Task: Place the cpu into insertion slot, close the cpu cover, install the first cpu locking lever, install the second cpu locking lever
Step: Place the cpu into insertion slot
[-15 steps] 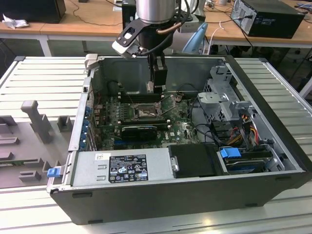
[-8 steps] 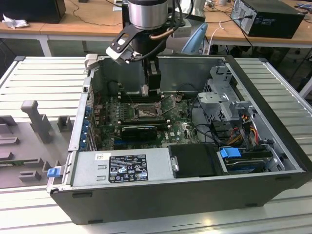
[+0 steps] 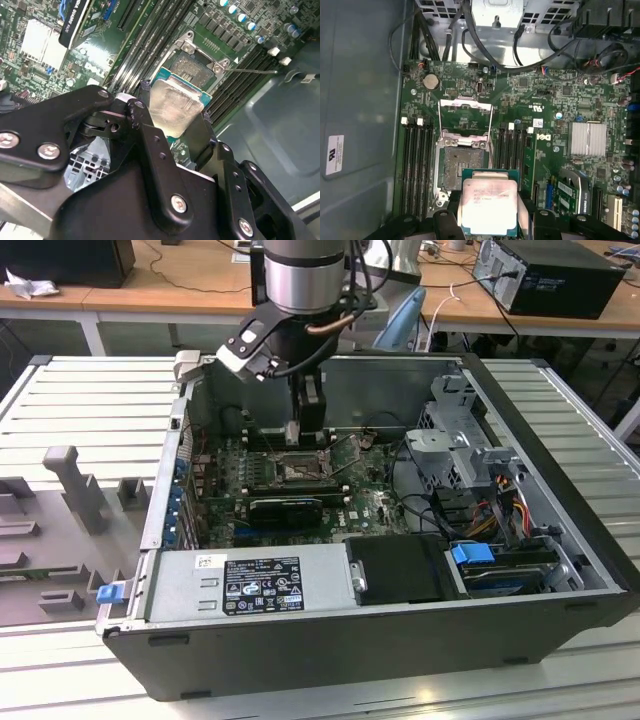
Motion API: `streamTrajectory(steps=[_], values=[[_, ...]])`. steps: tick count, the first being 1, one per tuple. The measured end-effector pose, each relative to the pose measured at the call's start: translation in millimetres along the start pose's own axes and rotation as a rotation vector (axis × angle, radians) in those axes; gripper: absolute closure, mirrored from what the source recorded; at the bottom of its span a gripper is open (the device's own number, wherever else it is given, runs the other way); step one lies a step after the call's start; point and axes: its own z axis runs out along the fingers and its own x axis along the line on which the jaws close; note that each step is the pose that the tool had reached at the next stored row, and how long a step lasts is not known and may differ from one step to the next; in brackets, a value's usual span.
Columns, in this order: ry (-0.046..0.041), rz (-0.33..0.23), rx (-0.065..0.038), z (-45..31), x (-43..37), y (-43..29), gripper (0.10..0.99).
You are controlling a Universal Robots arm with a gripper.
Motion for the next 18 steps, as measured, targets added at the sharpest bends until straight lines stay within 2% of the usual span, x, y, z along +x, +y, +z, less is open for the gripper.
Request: streamTrajectory(steps=[6, 11, 15, 18], values=[[-0.0001, -0.001, 0.000, 12.4, -0.3, -0.6, 0.557], [0.0010, -0.002, 0.003, 17.3, -0.4, -0.8, 0.557], [0.0015, -0.003, 0.003, 27.7, -0.6, -1.3, 0.557], [0.0014, -0.003, 0.003, 32.0, 0.8, -1.4, 0.557]])
